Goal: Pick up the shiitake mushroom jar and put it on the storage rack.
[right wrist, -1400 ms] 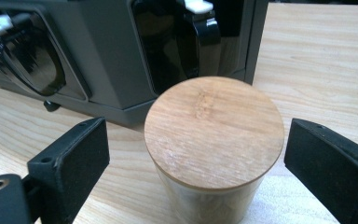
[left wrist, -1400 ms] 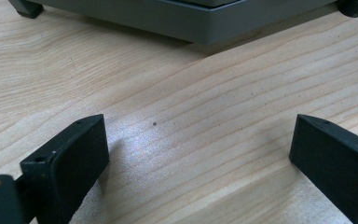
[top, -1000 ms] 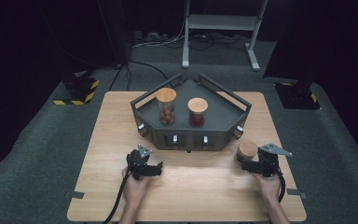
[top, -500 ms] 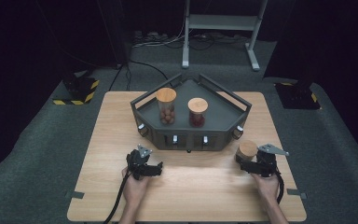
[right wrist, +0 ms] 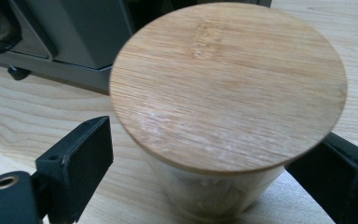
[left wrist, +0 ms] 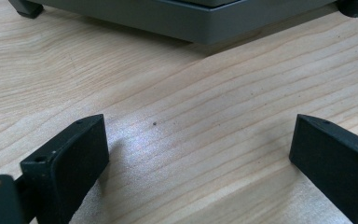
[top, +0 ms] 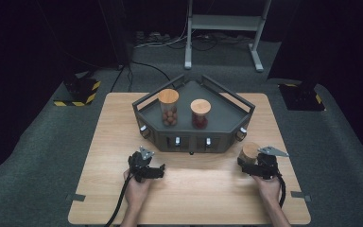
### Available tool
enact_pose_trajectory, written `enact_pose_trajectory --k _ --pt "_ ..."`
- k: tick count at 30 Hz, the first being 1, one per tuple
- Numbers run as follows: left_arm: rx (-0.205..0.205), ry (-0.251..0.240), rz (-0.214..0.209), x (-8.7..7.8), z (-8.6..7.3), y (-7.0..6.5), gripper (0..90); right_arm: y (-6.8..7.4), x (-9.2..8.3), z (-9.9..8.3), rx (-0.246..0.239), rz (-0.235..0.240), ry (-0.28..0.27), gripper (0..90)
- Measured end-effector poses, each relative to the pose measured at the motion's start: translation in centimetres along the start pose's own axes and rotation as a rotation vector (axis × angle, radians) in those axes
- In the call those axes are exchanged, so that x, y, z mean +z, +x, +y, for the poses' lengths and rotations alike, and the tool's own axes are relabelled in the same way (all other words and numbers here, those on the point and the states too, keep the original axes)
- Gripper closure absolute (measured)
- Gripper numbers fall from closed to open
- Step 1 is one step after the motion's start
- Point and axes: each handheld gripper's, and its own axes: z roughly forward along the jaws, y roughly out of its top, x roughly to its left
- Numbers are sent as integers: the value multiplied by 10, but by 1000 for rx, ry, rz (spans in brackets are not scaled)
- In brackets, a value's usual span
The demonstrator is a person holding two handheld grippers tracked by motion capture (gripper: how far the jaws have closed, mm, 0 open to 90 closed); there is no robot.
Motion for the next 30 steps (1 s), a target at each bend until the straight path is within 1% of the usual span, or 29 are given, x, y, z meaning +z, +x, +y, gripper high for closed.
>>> enact_pose_trajectory --k 13,23,28,30 --pt "0 0 0 0 0 0 44 -4 7 -3 12 -32 7 140" --pt "-1 0 0 0 0 0 44 -4 8 -4 8 -42 -2 162" --pt "-1 -1 0 0 0 0 44 0 7 -4 -27 -63 -21 197" --pt "-1 -1 0 0 0 0 44 1 7 -5 -31 -68 -26 203"
